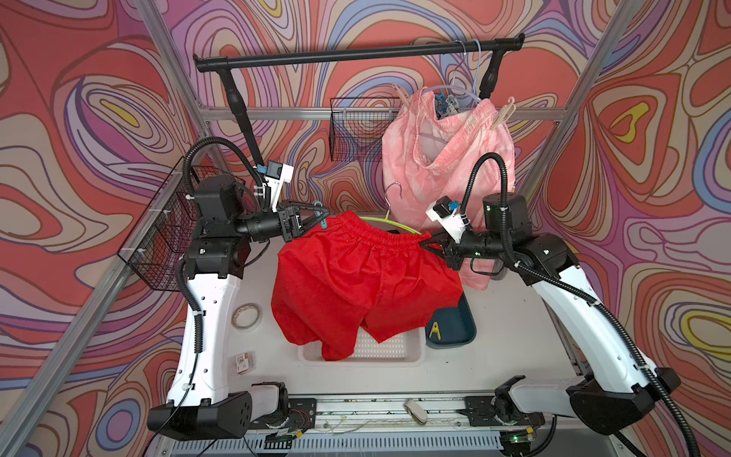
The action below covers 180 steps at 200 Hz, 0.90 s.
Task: Remove the clothespins securing shorts to the hanger
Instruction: Remove the clothespin from the hanger.
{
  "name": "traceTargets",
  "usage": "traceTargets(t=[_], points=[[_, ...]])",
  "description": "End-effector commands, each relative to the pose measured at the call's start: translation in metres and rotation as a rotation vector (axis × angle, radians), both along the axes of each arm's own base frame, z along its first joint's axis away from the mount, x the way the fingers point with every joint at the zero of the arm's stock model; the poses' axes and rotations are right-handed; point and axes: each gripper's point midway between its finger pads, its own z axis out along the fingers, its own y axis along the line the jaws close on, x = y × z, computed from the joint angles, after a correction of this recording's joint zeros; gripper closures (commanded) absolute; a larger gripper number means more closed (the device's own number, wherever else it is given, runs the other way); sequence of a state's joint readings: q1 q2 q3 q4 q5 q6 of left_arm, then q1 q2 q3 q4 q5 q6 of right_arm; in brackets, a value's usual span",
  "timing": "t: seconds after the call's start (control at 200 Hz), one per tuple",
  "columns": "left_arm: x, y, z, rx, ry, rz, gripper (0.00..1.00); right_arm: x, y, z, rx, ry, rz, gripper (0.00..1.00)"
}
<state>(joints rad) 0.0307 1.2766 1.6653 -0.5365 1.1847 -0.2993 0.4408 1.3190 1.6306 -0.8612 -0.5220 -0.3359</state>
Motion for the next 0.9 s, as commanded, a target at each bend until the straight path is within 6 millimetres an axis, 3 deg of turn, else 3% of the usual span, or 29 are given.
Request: traceTargets(t=[0.0, 0.456, 0.651, 0.897], points=[[0.007, 0.013, 0.021, 0.027, -0.094, 0.137, 1.00, -0.012, -0.005, 0.002, 0.000, -0.002, -0.008, 1.00], [0.024, 0.054, 0.026, 0.066, -0.116, 0.491, 1.00, -0.031, -0.020, -0.003, -0.018, 0.004, -0.036, 1.00], [0.030, 0.062, 0.024, 0.069, -0.100, 0.545, 1.00, -0.034, -0.026, -0.009, -0.044, 0.012, -0.057, 1.00], [0.034, 0.076, 0.036, 0.005, -0.120, 0.641, 1.00, -0.041, -0.027, -0.010, -0.036, 0.021, -0.049, 1.00]])
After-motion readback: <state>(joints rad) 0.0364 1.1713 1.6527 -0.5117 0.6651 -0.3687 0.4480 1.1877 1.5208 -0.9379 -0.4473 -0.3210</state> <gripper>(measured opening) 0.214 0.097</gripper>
